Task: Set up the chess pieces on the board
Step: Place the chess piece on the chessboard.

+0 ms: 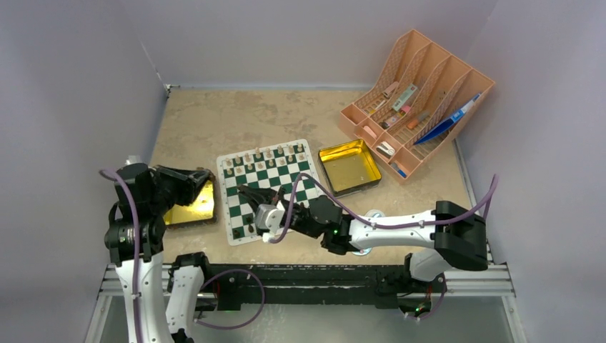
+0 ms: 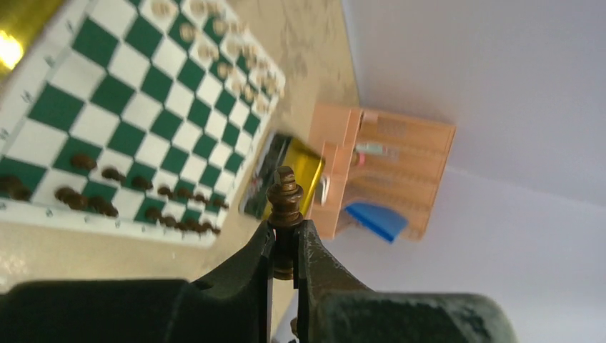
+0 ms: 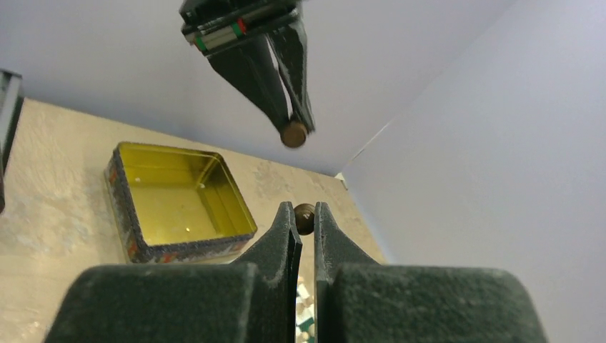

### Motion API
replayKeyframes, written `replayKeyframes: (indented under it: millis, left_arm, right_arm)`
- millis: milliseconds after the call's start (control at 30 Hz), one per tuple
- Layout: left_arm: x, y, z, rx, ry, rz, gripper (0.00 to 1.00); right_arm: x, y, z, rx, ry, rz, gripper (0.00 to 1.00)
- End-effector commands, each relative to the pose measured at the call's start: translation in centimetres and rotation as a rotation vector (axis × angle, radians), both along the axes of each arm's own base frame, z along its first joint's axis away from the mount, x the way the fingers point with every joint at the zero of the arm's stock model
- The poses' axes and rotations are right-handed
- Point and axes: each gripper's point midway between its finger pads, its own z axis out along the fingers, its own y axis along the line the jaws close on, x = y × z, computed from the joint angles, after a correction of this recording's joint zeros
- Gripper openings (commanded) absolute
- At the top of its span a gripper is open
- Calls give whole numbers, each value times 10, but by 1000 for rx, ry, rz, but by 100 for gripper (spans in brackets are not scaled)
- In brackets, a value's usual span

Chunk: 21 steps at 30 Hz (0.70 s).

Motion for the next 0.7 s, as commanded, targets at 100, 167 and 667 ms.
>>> replayKeyframes:
  millis: [100, 167, 667]
  left_arm:
    - [-8, 81, 47, 401, -135, 341, 0]
    - [-14, 91, 62, 487, -184, 365, 0]
    - [-51, 105, 113, 544, -272, 486, 0]
  right_arm:
    - [26, 18, 12, 77, 403, -133, 0]
    - [28, 32, -9, 25, 502, -149, 0]
    - [13, 88, -141, -327, 965, -247, 0]
